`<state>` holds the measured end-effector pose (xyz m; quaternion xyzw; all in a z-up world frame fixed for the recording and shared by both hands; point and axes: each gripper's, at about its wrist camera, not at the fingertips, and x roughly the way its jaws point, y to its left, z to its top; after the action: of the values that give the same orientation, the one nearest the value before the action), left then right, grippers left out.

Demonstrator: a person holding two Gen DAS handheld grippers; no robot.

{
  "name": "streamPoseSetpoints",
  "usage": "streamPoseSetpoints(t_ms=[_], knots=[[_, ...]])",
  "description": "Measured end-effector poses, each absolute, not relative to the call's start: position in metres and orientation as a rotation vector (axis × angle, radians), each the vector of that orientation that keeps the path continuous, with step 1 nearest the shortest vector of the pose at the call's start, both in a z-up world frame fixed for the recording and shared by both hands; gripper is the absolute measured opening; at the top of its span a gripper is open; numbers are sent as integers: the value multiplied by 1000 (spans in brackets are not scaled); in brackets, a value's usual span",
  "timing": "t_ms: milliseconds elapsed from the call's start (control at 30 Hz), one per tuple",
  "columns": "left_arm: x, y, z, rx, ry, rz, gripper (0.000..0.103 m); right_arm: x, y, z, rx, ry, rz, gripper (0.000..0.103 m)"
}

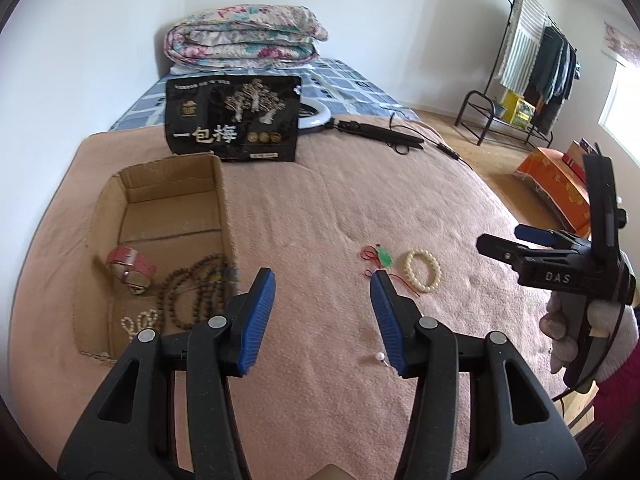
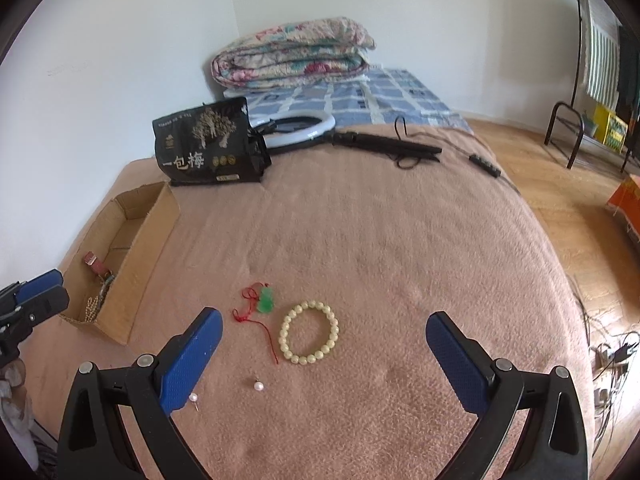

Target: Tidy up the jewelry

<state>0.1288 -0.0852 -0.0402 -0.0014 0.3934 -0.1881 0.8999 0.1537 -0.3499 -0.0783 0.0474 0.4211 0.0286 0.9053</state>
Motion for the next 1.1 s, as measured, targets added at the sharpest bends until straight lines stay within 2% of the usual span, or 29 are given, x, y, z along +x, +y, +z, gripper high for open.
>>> streamPoseSetpoints(t_ms=[300,400,467,533,633,867,1067,1100], knots=[[131,-110,-68,18,890,-459,50,170,-365,-111,146,974,76,98],[127,-116,-79,30,921,-485,40,174,-369,-122,155,1006,74,88],[125,-122,-89,40,951,-504,40,178,-373,-130,173,1030,72,83],[124,-129,-100,50,986,-526,33,180,-377,-138,203,1053,78,77],[121,-137,-112,64,1020,-554,33,184,-380,-148,248,1085,96,68],[116,-152,-135,102,1069,-586,28,191,-375,-163,288,1126,133,54],[118,-155,-144,119,1082,-579,27,195,-373,-166,298,1131,136,47],[119,-156,-144,120,1083,-580,24,196,-372,-166,298,1131,135,46]])
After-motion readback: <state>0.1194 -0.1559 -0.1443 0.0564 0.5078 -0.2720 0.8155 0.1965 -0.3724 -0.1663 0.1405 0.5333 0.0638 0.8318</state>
